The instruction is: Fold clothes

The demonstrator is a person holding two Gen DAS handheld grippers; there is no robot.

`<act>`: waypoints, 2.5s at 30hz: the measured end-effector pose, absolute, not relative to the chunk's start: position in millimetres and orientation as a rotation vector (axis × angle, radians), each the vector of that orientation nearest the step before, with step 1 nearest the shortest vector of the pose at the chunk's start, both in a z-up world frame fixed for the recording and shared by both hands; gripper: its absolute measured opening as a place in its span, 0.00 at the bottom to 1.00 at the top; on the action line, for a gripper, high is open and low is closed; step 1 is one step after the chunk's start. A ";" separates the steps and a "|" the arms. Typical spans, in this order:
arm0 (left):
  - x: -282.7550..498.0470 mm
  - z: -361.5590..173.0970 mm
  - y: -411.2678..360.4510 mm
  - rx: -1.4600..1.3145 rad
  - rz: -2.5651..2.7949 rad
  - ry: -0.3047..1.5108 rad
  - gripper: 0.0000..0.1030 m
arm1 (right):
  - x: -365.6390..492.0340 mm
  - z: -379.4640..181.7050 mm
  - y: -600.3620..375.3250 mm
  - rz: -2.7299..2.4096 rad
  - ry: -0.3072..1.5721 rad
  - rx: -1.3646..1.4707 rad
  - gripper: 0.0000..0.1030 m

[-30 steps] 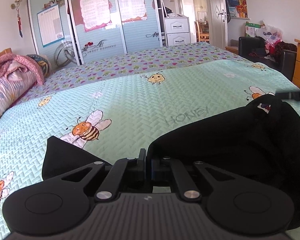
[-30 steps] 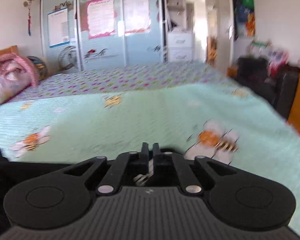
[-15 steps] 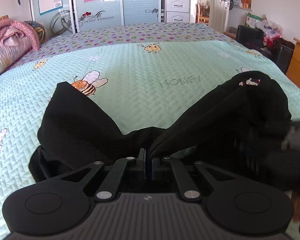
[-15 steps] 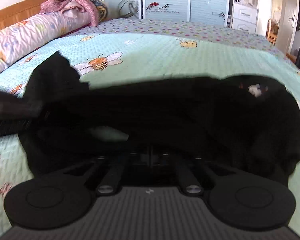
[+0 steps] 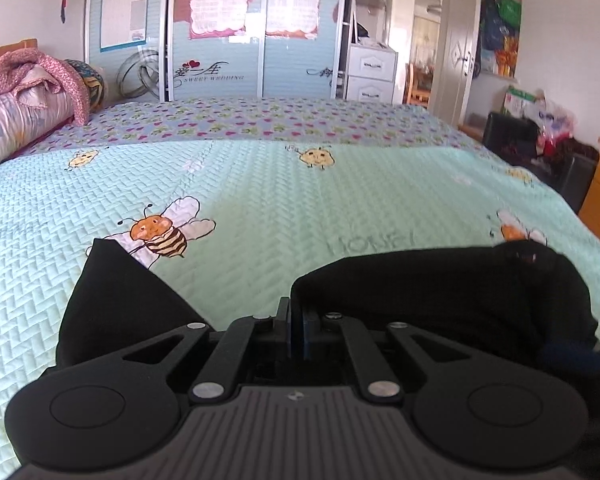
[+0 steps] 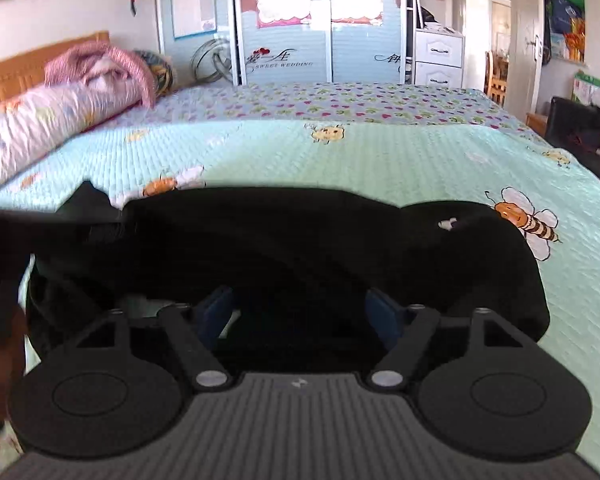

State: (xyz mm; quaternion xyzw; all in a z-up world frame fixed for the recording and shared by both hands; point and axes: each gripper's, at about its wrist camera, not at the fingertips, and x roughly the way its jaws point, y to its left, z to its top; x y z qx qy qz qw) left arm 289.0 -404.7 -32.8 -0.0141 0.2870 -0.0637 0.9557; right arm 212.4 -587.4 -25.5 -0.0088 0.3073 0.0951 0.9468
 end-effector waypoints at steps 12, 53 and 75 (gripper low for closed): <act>301.0 -33.9 -400.5 -0.081 -0.162 0.659 0.04 | 264.9 -40.8 -572.0 0.251 0.632 -0.049 0.00; 291.5 -21.4 -391.6 -0.083 -0.091 0.691 0.07 | 288.4 15.2 -555.0 0.358 0.474 0.040 0.00; 282.9 -13.0 -360.8 -0.161 -0.080 0.697 0.07 | 283.4 -12.6 -584.9 0.096 0.642 0.068 0.76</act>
